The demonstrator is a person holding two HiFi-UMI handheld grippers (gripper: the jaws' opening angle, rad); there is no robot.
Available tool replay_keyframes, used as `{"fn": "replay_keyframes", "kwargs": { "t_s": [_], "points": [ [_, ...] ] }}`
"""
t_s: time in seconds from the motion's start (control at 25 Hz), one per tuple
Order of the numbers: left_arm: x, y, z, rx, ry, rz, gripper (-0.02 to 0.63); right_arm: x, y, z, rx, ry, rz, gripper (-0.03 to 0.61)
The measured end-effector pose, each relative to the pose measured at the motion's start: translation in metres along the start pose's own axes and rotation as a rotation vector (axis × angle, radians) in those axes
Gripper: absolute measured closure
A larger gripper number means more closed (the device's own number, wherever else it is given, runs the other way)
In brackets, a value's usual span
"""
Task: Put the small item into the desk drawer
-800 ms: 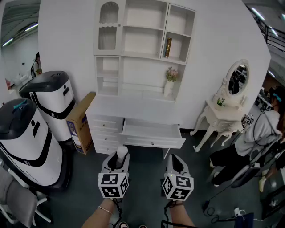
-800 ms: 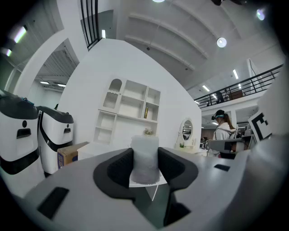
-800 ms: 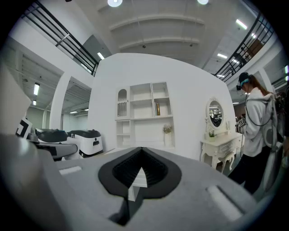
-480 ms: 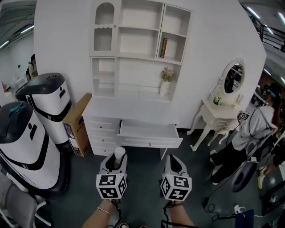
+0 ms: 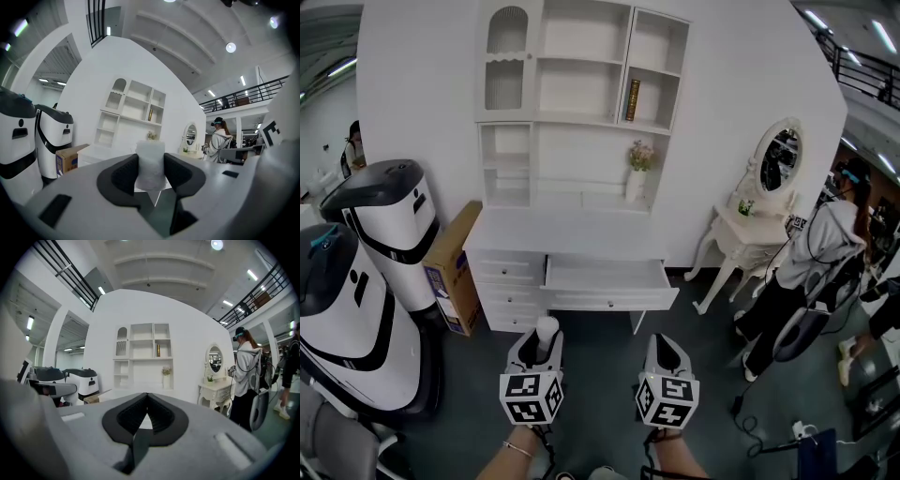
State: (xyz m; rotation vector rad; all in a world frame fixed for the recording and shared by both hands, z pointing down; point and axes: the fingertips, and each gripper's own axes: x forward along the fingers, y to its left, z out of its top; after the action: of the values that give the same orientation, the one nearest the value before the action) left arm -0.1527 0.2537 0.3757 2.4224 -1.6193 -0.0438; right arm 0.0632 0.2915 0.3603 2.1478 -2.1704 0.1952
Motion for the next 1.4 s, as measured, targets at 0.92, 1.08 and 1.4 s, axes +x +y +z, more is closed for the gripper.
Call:
{"fn": "replay_keyframes", "kwargs": {
  "t_s": [0.92,1.08,1.4],
  "points": [
    [0.198,0.018,-0.005,0.016,0.072,0.055,0.448,0.206,-0.059,-0.002,0.025,0.073,0.077,0.574],
    [0.239,0.012,0.007,0.032,0.066,0.063,0.448,0.248,-0.081,0.008,0.037,0.069,0.094,0.574],
    [0.289,0.020,0.009,0.061,0.073,0.082,0.448,0.306,-0.089,0.004,0.044,0.082,0.131,0.574]
  ]
}}
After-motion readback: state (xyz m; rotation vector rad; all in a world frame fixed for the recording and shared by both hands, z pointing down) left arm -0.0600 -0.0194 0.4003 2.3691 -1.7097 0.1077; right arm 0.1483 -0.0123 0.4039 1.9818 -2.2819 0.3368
